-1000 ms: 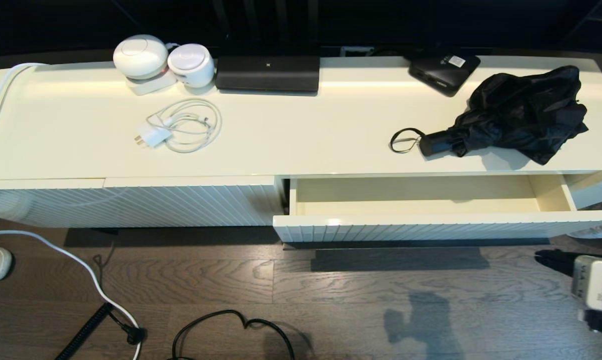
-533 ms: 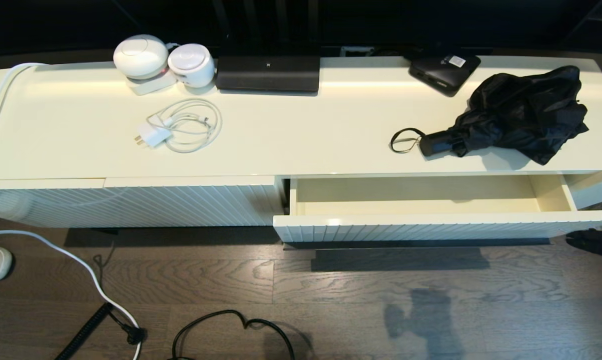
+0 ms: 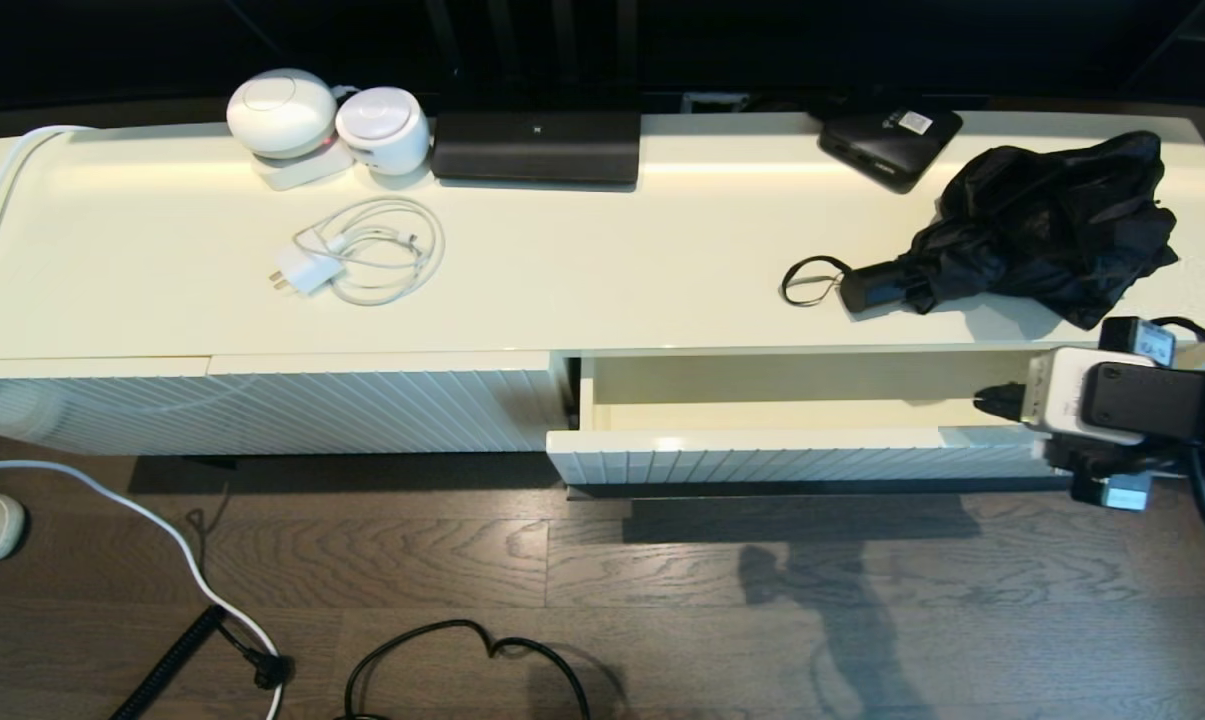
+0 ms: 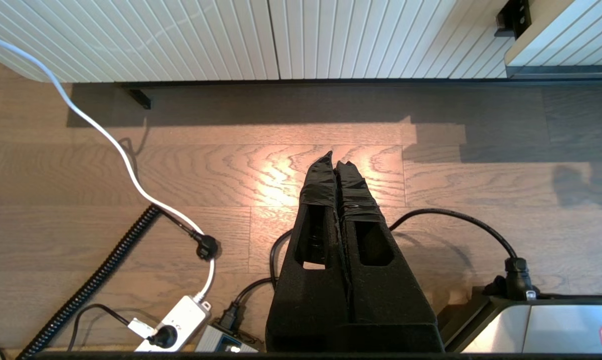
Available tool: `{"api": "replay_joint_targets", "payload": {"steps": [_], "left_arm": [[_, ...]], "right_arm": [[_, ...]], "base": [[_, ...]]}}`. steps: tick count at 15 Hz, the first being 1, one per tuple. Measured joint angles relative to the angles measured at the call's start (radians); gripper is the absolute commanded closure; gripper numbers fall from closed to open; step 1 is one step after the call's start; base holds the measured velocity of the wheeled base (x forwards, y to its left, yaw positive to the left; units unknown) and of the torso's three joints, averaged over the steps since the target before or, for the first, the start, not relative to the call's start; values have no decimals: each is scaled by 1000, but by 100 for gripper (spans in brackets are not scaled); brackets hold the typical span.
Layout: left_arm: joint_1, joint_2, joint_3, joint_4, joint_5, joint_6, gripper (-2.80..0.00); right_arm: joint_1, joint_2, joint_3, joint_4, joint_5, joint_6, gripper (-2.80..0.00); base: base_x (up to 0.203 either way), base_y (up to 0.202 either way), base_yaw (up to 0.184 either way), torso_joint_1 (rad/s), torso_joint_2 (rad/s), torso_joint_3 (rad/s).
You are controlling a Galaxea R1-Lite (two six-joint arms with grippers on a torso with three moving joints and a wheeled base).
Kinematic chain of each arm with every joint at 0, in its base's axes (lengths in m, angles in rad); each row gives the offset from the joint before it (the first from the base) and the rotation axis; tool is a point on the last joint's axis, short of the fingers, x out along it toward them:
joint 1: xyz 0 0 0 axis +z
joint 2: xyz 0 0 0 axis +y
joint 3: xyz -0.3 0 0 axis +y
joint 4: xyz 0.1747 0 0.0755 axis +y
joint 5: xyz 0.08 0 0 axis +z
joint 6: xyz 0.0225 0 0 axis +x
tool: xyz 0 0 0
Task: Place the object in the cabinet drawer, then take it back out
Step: Open the drawer
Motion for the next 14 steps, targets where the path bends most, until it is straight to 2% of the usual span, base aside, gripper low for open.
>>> {"api": "replay_joint_targets", "payload": {"steps": [2, 14], "left_arm": [[0, 0, 0, 0, 0, 0, 0], [0, 0, 0, 0, 0, 0, 0]], "right_arm": [[10, 50, -10, -55, -4, 0, 0], [13, 223, -66, -164, -15, -8, 0]], "base": [[0, 0, 0, 0, 0, 0], [0, 0, 0, 0, 0, 0]]}}
